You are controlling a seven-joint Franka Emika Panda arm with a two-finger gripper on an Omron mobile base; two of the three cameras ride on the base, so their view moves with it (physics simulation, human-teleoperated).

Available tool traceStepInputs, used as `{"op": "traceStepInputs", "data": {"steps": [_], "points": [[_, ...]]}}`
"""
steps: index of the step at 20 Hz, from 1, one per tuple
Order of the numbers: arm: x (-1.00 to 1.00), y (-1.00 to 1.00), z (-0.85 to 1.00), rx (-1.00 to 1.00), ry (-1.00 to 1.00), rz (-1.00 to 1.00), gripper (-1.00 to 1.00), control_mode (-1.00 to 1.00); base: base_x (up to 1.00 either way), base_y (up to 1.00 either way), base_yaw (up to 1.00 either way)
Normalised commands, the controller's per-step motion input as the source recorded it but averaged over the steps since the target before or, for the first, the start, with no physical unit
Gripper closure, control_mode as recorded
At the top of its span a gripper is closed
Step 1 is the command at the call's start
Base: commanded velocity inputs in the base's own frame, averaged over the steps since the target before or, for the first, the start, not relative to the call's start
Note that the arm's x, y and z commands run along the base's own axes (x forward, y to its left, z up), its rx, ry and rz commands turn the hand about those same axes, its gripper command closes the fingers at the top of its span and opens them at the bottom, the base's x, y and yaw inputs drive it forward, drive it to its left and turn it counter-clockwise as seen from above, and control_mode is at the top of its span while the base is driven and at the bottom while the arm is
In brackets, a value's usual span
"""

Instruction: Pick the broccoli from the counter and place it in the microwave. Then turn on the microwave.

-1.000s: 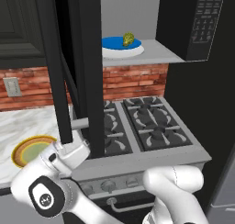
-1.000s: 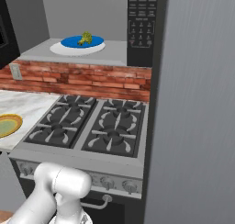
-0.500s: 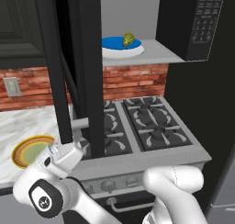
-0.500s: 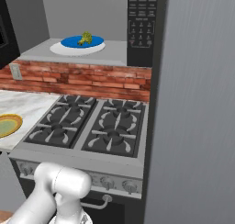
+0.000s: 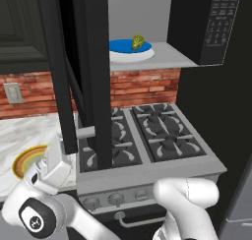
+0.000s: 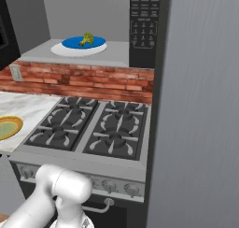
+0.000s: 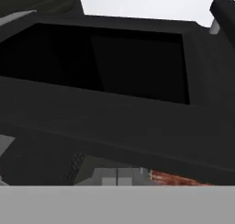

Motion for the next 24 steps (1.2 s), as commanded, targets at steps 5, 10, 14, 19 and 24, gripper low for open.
{"op": "traceStepInputs", "data": {"steps": [5,10,14,19,24], "points": [[0.0,0.17,0.1,-0.04,0.0,0.06,1.0,-1.0,0.0,0.0,0.0],[0.0,0.0,0.3,-0.01,0.0,0.05,1.0,-1.0,0.0,0.0,0.0],[0.0,0.0,0.47,0.0,0.0,0.04,1.0,-1.0,0.0,0.0,0.0],[0.0,-0.03,0.47,0.0,0.0,0.02,1.0,-1.0,0.0,0.0,0.0],[0.0,-0.2,0.21,-0.02,0.0,0.0,1.0,-1.0,0.0,0.0,0.0]]}}
